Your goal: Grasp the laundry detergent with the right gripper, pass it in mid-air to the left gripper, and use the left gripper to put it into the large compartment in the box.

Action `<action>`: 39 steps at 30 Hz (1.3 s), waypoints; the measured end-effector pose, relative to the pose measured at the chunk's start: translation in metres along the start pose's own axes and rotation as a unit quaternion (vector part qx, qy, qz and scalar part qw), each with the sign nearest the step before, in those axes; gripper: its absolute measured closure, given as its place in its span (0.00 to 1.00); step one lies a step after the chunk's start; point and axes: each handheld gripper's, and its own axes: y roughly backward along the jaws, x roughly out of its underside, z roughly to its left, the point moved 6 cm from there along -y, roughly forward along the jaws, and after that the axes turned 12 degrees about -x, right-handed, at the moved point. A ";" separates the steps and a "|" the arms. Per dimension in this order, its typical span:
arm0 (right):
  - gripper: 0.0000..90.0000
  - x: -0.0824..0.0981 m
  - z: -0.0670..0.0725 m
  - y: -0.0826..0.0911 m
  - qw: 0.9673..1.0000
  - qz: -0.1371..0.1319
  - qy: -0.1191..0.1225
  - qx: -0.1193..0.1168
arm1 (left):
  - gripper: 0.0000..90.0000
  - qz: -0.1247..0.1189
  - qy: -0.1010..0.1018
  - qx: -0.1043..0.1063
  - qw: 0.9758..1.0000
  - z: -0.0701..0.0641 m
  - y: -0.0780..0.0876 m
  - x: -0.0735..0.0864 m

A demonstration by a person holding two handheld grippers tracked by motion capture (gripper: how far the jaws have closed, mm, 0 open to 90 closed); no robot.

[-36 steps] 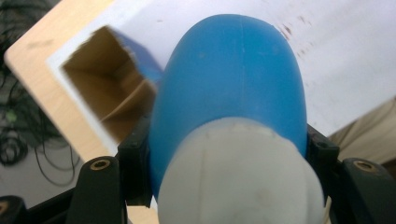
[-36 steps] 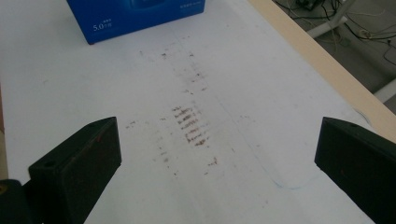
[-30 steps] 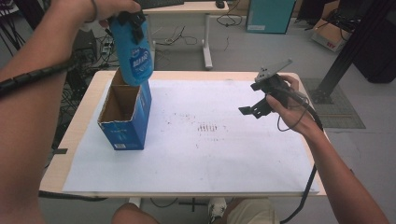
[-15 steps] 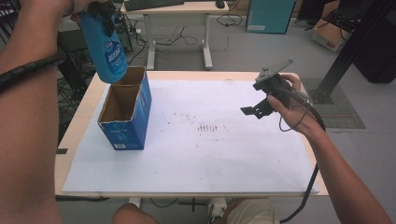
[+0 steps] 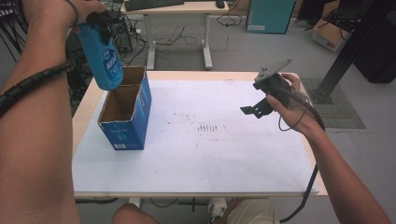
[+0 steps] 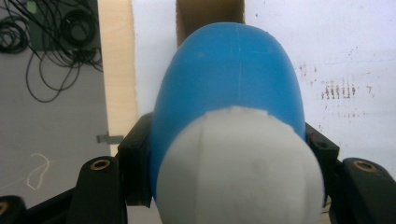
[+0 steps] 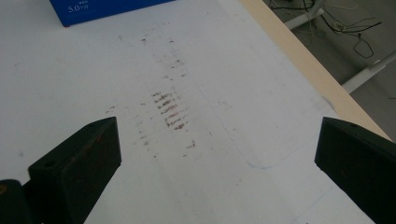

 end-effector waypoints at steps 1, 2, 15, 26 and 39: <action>0.00 0.000 0.000 0.000 1.000 -0.001 0.004 -0.001 | 0.41 0.000 0.002 0.001 1.000 -0.001 -0.003 0.001; 0.00 0.000 0.000 0.000 1.000 -0.001 0.000 0.001 | 0.41 0.000 0.003 0.002 1.000 -0.001 -0.005 0.001; 0.00 0.001 0.003 0.001 1.000 -0.003 0.006 0.001 | 0.41 0.003 0.016 0.008 1.000 -0.009 -0.041 0.011; 0.00 0.006 0.003 0.002 1.000 0.004 0.002 0.005 | 0.41 0.009 0.015 0.009 1.000 -0.019 -0.084 0.019; 0.00 0.009 0.002 -0.001 1.000 0.006 0.003 0.011 | 0.41 0.019 0.031 0.016 0.999 -0.033 -0.135 0.030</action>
